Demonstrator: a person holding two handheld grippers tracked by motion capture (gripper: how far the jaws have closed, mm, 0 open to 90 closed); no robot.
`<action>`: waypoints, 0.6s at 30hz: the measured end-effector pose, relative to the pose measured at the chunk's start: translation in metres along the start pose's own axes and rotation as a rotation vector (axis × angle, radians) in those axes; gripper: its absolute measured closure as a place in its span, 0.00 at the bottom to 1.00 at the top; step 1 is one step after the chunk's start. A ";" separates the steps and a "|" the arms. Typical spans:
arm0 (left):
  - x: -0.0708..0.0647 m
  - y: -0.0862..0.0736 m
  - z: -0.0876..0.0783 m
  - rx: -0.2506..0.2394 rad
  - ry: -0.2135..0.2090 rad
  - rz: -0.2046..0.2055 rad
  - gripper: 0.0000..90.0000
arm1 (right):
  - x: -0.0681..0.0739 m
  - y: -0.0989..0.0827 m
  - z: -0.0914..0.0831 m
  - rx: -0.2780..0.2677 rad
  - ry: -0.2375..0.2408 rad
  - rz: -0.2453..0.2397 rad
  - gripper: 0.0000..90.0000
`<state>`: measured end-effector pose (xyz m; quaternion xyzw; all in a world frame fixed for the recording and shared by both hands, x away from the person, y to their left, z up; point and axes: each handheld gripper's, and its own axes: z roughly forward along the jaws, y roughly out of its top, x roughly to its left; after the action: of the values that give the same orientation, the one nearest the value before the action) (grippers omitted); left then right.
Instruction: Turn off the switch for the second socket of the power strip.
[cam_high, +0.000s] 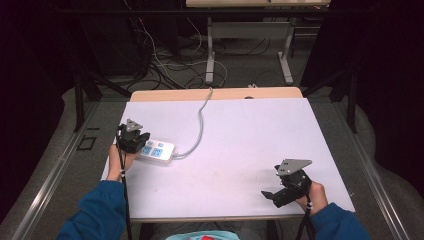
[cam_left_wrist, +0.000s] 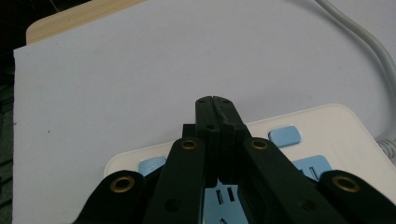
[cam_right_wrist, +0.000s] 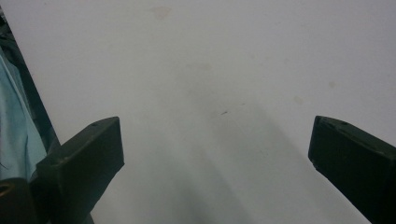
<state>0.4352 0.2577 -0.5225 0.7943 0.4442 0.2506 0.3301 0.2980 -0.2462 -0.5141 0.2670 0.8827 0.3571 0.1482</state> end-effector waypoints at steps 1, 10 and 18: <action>0.000 0.000 0.001 0.005 0.005 -0.001 1.00 | 0.000 0.000 0.000 0.001 0.002 -0.001 0.03; 0.001 -0.003 0.004 0.031 -0.008 -0.003 1.00 | 0.000 0.000 0.000 0.005 0.003 0.001 0.04; 0.000 -0.005 0.007 0.045 -0.015 0.004 1.00 | 0.000 0.000 0.000 0.004 0.002 -0.001 0.04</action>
<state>0.4380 0.2577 -0.5306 0.8041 0.4459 0.2354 0.3151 0.2978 -0.2459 -0.5145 0.2666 0.8837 0.3555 0.1472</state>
